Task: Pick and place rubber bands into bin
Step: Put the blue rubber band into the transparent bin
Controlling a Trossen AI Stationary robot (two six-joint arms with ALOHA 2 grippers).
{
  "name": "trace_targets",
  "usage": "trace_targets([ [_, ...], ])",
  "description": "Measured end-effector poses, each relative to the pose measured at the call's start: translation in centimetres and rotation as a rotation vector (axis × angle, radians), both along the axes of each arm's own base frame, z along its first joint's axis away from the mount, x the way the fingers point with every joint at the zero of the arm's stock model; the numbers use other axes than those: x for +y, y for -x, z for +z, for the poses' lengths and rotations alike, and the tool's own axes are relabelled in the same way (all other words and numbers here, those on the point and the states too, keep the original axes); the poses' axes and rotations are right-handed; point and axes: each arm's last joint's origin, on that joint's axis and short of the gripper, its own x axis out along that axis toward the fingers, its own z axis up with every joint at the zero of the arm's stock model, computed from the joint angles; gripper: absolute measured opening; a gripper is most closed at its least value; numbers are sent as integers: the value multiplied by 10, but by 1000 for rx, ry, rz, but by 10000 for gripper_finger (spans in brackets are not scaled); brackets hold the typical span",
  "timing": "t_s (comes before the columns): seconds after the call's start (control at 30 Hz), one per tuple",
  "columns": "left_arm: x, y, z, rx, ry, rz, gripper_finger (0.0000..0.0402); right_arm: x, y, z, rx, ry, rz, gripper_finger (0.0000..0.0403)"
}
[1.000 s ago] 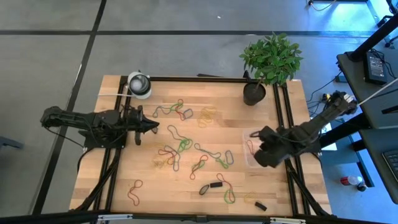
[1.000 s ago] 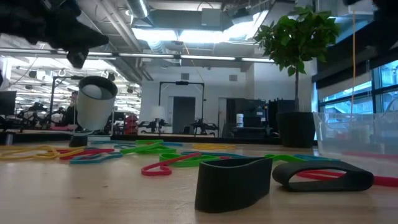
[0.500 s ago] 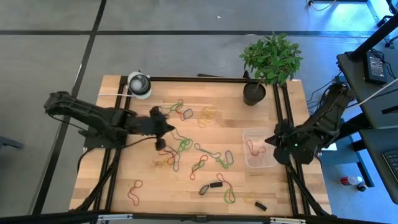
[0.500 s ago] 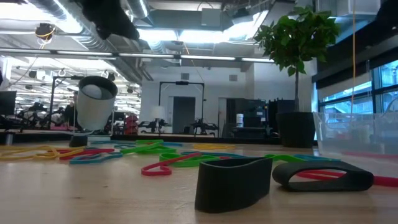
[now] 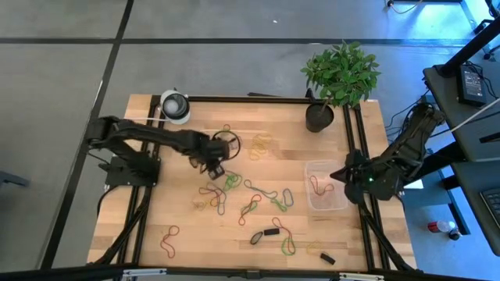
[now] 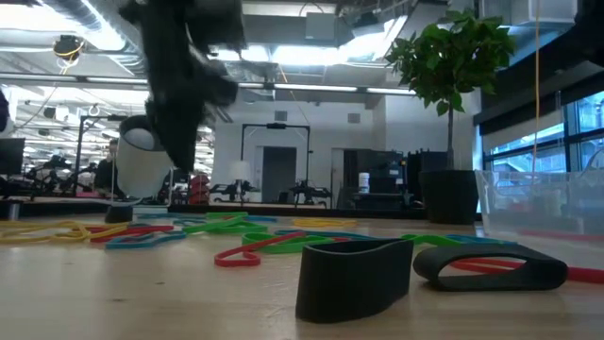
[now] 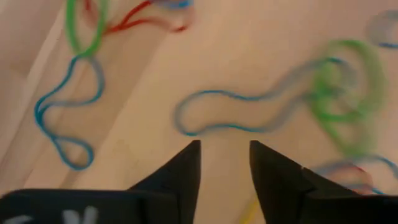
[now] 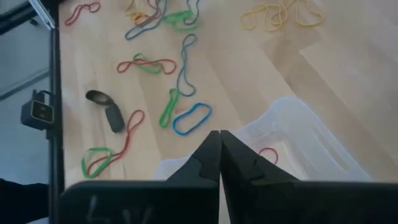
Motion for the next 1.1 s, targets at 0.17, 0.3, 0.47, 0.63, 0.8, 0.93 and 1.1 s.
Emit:
trace_targets([
  [0.17,37,-3,-26,87,85,126,156,2,-2,-2,-18,-24,-6,7],
  [0.3,58,-5,-45,116,157,184,152,3,-4,0,-77,-26,-52,7],
  [0.47,68,-11,-61,124,179,163,136,1,-5,2,-139,-27,-137,7],
  [0.63,57,-17,-71,176,139,111,89,1,-5,2,-148,-29,-144,7],
  [0.8,34,-23,-71,182,30,75,13,0,-5,2,-140,3,-126,7],
  [0.93,21,-32,-60,168,14,108,2,0,-4,1,-131,13,-125,7],
  [1.1,4,-50,-25,121,29,117,1,-1,-3,0,-112,17,-111,7],
])
